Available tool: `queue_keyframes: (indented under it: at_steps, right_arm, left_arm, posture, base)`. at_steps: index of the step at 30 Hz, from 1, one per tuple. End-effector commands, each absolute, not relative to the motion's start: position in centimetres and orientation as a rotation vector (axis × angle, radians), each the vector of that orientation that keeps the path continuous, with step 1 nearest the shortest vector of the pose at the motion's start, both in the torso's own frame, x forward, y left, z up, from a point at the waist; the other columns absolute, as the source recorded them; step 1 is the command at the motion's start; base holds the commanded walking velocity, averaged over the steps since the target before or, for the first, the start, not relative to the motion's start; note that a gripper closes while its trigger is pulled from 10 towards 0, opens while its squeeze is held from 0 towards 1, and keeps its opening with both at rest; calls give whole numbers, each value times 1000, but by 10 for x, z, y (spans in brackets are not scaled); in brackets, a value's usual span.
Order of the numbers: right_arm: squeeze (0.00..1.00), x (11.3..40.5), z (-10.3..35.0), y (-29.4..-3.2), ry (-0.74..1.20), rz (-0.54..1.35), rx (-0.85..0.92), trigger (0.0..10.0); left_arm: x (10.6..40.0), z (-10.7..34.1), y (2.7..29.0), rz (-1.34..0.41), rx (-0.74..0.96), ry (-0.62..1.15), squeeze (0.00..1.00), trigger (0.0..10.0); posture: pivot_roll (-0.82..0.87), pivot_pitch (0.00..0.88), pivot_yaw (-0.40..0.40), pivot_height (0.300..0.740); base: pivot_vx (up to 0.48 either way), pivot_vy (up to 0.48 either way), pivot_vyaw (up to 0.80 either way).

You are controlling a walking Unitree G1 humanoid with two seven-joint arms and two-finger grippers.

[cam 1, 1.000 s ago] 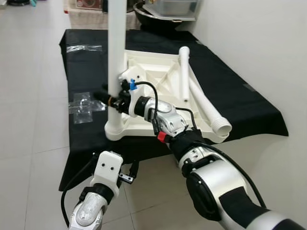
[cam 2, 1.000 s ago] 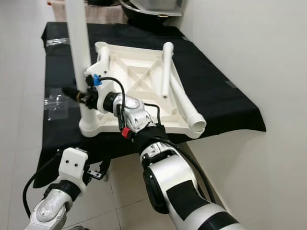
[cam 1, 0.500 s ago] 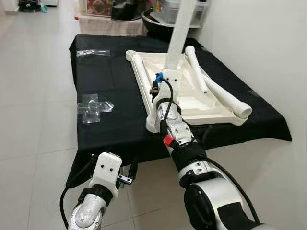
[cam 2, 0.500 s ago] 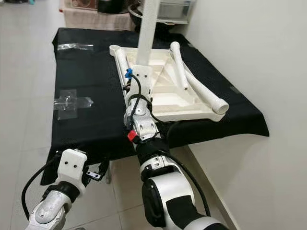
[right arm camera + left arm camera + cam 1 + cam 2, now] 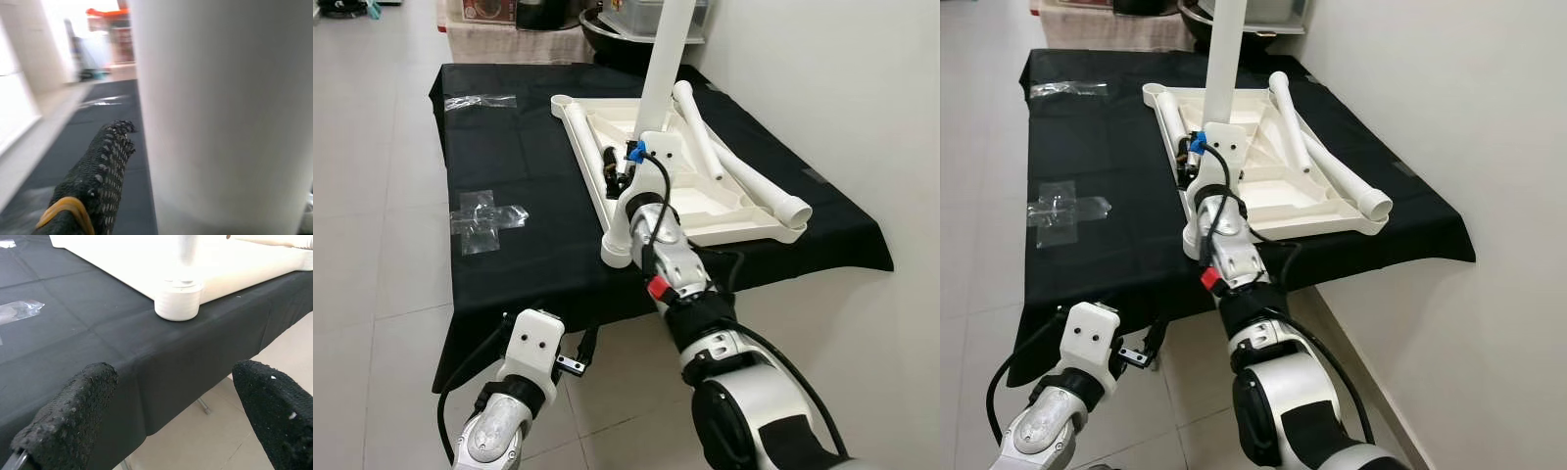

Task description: Building children table

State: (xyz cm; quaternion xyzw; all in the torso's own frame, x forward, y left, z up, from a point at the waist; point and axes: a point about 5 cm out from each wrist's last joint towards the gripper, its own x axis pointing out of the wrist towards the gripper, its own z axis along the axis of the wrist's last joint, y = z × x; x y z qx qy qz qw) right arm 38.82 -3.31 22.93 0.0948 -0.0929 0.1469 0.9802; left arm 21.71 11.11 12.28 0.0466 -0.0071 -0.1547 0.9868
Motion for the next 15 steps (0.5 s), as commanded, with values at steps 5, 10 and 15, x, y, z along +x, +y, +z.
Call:
queue_keyframes:
  at_steps: [5, 10, 15]
  right_arm:
    - [0, 391, 203, -52, -92, 655, 192, 10000]
    - [0, 380, 202, -52, -33, 1056, 148, 10000]
    - [0, 370, 209, -41, -26, 1323, 66, 10000]
  left_arm:
    - [216, 118, 109, -315, 84, 10, 0, 10000]
    - [215, 119, 109, -314, 84, 4, 0, 10000]
    - [215, 119, 109, -313, 83, 6, 0, 10000]
  posture:
    - [138, 104, -156, 740]
    - [145, 109, -157, 740]
    - [148, 111, -160, 740]
  base:
    - [0, 0, 0]
    - [0, 0, 0]
    - [0, 0, 0]
